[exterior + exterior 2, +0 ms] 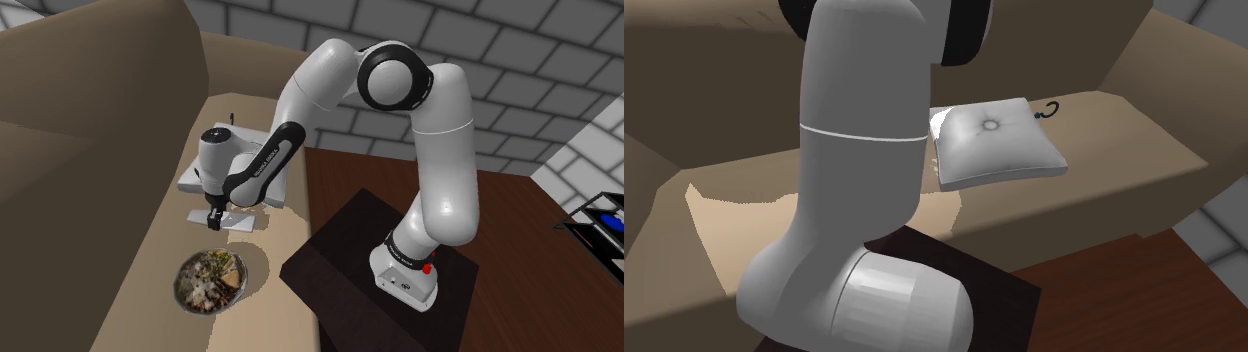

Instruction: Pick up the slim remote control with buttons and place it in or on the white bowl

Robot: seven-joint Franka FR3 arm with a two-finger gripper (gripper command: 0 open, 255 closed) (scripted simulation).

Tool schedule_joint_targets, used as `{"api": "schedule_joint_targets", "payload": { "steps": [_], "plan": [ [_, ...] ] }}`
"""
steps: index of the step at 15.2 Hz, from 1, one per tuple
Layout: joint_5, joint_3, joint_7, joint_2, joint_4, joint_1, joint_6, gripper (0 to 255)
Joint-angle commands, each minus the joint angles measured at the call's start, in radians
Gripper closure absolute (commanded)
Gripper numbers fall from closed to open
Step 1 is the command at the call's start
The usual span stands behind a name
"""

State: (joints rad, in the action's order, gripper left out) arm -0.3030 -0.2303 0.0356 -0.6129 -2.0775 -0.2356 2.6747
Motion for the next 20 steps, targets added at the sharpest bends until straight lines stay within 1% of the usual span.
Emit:
{"api": "schedule_joint_targets", "payload": {
  "steps": [1, 20],
  "plan": [
    [0.009, -0.009, -0.007, 0.022, -0.004, 0.007, -0.018, 255],
    [0.110, -0.091, -0.078, 0.239, -0.034, 0.068, -0.202, 255]
  ]
}}
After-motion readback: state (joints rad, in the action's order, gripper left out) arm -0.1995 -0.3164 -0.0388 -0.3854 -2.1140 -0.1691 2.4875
